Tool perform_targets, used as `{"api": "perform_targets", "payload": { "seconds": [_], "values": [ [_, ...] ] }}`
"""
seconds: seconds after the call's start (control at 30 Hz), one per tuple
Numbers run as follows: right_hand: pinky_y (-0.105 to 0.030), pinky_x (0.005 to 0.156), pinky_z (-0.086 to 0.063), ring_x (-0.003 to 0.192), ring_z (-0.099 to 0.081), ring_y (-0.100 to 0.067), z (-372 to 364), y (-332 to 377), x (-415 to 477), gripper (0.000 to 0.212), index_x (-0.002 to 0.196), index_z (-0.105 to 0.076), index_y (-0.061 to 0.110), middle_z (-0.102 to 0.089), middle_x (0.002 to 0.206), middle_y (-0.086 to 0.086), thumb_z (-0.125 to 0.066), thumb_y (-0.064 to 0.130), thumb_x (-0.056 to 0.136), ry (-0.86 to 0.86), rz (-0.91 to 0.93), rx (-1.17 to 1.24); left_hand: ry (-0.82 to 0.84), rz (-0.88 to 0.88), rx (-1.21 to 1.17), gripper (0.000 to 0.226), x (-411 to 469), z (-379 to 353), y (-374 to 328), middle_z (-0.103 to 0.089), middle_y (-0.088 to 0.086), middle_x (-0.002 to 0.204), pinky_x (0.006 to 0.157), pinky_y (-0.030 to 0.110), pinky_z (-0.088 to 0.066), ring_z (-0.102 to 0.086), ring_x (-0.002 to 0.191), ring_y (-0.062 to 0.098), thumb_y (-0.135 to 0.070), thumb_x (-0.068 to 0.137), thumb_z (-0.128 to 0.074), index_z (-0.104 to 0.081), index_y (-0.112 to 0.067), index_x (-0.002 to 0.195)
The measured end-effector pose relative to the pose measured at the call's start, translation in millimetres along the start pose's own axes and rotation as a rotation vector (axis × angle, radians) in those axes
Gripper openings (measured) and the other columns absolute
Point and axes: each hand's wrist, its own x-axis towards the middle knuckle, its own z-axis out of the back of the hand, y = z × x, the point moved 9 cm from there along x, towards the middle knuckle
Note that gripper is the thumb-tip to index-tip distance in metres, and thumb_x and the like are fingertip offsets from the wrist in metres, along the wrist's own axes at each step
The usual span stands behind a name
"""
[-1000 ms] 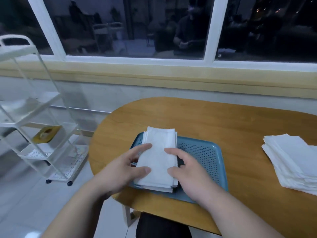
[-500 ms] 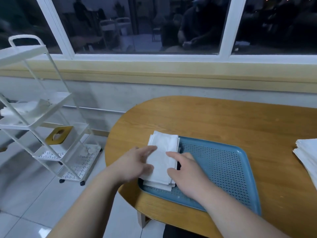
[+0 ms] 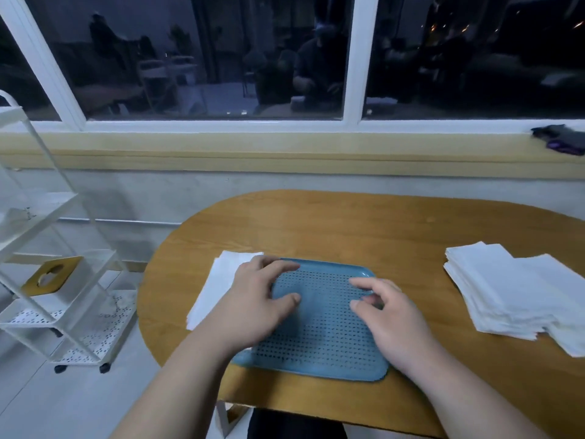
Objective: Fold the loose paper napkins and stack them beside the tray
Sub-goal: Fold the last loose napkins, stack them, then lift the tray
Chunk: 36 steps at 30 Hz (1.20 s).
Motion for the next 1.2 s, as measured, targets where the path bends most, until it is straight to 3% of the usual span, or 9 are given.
{"api": "perform_targets", "payload": {
  "seconds": [0.17, 0.37, 0.47, 0.6, 0.77, 0.9, 1.0, 1.1, 1.2],
  "values": [
    [-0.002, 0.07, -0.037, 0.106, -0.053, 0.005, 91, -28, -19, 0.028, 0.115, -0.064, 0.039, -0.057, 0.114, 0.016, -0.064, 0.019, 0.095, -0.144, -0.056, 0.031, 0.185, -0.068, -0.073, 0.052, 20, -71, -66, -0.043, -0.025, 0.133, 0.11, 0.037, -0.039, -0.04, 0.132, 0.004, -0.057, 0.085, -0.06, -0.047, -0.052, 0.136],
    [-0.01, 0.084, -0.037, 0.114, -0.051, 0.007, 198, -62, -30, 0.032, 0.121, -0.064, 0.037, -0.057, 0.123, 0.022, -0.061, 0.018, 0.095, -0.319, -0.088, 0.026, 0.35, -0.029, -0.159, 0.053, 40, -154, -133, -0.05, -0.015, 0.137, 0.092, 0.018, -0.044, -0.047, 0.128, 0.003, -0.044, 0.092, -0.065, -0.043, -0.052, 0.14],
    [-0.02, 0.091, -0.035, 0.117, -0.05, 0.001, 239, -84, -21, 0.034, 0.126, -0.061, 0.035, -0.055, 0.132, 0.019, -0.059, 0.02, 0.095, -0.365, -0.119, -0.05, 0.411, 0.033, -0.218, 0.056, 52, -191, -155, -0.051, -0.01, 0.136, 0.096, 0.023, -0.048, -0.052, 0.122, 0.005, -0.042, 0.091, -0.067, -0.043, -0.053, 0.14],
    [-0.012, 0.074, -0.036, 0.091, -0.052, 0.001, 248, -107, 2, 0.038, 0.134, -0.057, 0.034, -0.049, 0.141, 0.016, -0.052, 0.022, 0.098, -0.223, -0.147, -0.217, 0.449, 0.119, -0.288, 0.062, 69, -232, -175, -0.048, -0.003, 0.142, 0.099, 0.025, -0.039, -0.05, 0.128, 0.01, -0.047, 0.091, -0.065, -0.037, -0.054, 0.146],
    [-0.023, 0.101, -0.04, 0.126, -0.05, -0.009, 226, -124, 20, 0.037, 0.134, -0.06, 0.03, -0.052, 0.142, 0.012, -0.047, 0.023, 0.1, -0.021, -0.14, -0.422, 0.433, 0.166, -0.257, 0.067, 97, -276, -188, -0.051, 0.003, 0.146, 0.098, 0.021, -0.034, -0.049, 0.133, 0.017, -0.051, 0.095, -0.058, -0.026, -0.047, 0.154],
    [-0.028, 0.098, -0.047, 0.119, -0.052, -0.011, 220, -134, 20, 0.034, 0.119, -0.065, 0.034, -0.058, 0.129, 0.013, -0.041, 0.019, 0.1, 0.041, -0.123, -0.527, 0.432, 0.13, -0.182, 0.066, 108, -298, -190, -0.047, -0.006, 0.152, 0.104, 0.02, -0.033, -0.044, 0.139, 0.015, -0.051, 0.098, -0.054, -0.025, -0.039, 0.156],
    [-0.025, 0.104, -0.042, 0.132, -0.046, -0.01, 225, -141, 17, 0.046, 0.147, -0.045, 0.038, -0.048, 0.146, 0.012, -0.039, 0.022, 0.103, 0.04, -0.153, -0.488, 0.391, 0.134, -0.168, 0.061, 107, -300, -182, -0.055, -0.001, 0.143, 0.105, 0.023, -0.038, -0.052, 0.126, 0.011, -0.039, 0.097, -0.058, -0.033, -0.039, 0.153],
    [-0.028, 0.104, -0.044, 0.129, -0.048, -0.008, 216, -134, 4, 0.046, 0.148, -0.041, 0.042, -0.05, 0.143, 0.012, -0.04, 0.026, 0.104, 0.093, -0.115, -0.511, 0.356, 0.15, -0.199, 0.061, 93, -291, -177, -0.061, -0.001, 0.132, 0.088, 0.016, -0.042, -0.059, 0.105, 0.008, -0.029, 0.092, -0.064, -0.042, -0.037, 0.149],
    [-0.024, 0.102, -0.044, 0.123, -0.051, -0.003, 204, -122, -14, 0.043, 0.145, -0.044, 0.045, -0.054, 0.136, 0.02, -0.043, 0.03, 0.104, 0.144, -0.076, -0.486, 0.35, 0.192, -0.22, 0.061, 69, -275, -165, -0.061, -0.004, 0.125, 0.088, 0.022, -0.047, -0.06, 0.102, 0.009, -0.027, 0.087, -0.067, -0.046, -0.047, 0.141]
  ]
}}
